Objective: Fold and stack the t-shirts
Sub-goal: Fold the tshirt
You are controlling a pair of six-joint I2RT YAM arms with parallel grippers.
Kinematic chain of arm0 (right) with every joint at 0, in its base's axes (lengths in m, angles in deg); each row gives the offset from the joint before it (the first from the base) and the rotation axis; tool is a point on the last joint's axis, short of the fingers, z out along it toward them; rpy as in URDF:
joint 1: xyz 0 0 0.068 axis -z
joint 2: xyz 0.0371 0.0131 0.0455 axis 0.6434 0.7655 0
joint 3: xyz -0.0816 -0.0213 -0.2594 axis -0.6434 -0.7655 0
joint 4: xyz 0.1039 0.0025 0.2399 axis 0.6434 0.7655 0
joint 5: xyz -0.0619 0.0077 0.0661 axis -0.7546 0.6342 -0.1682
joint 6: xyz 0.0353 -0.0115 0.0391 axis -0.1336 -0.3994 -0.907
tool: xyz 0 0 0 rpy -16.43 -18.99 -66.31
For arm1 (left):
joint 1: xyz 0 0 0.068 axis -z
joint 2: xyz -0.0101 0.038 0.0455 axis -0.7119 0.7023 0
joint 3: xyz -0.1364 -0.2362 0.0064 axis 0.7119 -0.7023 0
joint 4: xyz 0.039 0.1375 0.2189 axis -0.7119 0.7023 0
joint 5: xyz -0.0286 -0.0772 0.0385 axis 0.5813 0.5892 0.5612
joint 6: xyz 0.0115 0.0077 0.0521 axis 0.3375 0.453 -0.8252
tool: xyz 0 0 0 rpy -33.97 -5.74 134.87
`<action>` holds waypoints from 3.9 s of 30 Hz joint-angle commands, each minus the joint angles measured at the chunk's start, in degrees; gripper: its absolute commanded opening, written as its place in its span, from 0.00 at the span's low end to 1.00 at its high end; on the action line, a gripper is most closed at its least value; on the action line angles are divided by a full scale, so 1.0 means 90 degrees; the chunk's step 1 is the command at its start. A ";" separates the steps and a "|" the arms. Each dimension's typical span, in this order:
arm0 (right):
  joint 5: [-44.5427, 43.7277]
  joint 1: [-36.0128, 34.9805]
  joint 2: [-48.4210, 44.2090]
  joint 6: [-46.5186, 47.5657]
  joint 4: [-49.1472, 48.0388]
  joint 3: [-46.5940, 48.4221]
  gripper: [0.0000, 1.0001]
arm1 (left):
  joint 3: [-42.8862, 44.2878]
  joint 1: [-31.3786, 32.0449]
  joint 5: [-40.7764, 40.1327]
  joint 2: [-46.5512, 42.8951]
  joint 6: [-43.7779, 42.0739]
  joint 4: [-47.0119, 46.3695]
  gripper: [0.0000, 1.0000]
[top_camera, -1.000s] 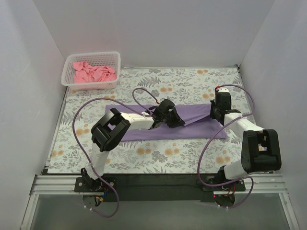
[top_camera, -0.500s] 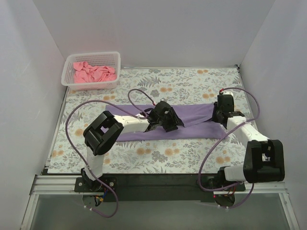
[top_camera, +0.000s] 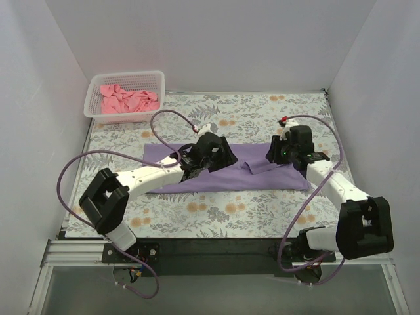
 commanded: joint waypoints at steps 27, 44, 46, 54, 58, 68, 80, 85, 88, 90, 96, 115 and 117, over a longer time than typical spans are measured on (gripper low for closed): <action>-0.3478 -0.2949 0.1370 0.0444 -0.1493 -0.0680 0.36 | -0.1595 -0.1847 -0.3237 -0.3100 -0.2980 0.1608 0.70; -0.3342 -0.3037 0.0873 0.0873 -0.0704 -0.0407 0.01 | -0.1634 -0.1955 -0.3022 -0.3129 -0.2960 0.1598 0.70; -0.3293 -0.3047 0.0814 0.0913 -0.0459 -0.0300 0.01 | -0.1634 -0.1974 -0.2993 -0.3129 -0.2960 0.1598 0.70; -0.2727 -0.3047 0.1018 0.1011 0.0792 0.0140 0.01 | -0.1643 -0.2004 -0.2866 -0.3100 -0.2990 0.1598 0.70; -0.2385 -0.3057 0.1243 0.0981 0.1153 0.0287 0.01 | -0.1643 -0.2004 -0.2847 -0.3090 -0.2999 0.1598 0.70; -0.2218 -0.3057 0.1390 0.1118 0.2285 0.1038 0.23 | -0.1634 -0.2033 -0.2720 -0.2993 -0.3038 0.1607 0.70; -0.1381 -0.1772 0.0678 0.0484 0.1429 0.1071 0.36 | -0.1653 -0.2043 -0.2622 -0.2963 -0.3048 0.1598 0.70; -0.0286 -0.0568 0.0569 -0.0170 -0.0375 -0.0122 0.35 | -0.1673 -0.2043 -0.2641 -0.2993 -0.3058 0.1607 0.70; 0.0086 -0.0070 0.0852 -0.0356 -0.0894 -0.0630 0.34 | -0.1663 -0.2043 -0.2632 -0.2954 -0.3068 0.1607 0.70; 0.0077 0.0077 0.1057 -0.0454 -0.1207 -0.0941 0.34 | -0.1663 -0.2052 -0.2593 -0.2934 -0.3068 0.1607 0.70; 0.0252 0.0352 0.0610 -0.0435 -0.1200 -0.1061 0.32 | -0.1663 -0.2052 -0.2534 -0.2827 -0.3068 0.1598 0.69; 0.1708 -0.0487 0.1213 -0.1938 -0.3660 -0.1412 0.35 | -0.1663 -0.2062 -0.2495 -0.2817 -0.3058 0.1607 0.70; 0.1708 -0.0537 0.1603 -0.2036 -0.4041 -0.1451 0.35 | -0.1663 -0.2062 -0.2485 -0.2817 -0.3058 0.1607 0.70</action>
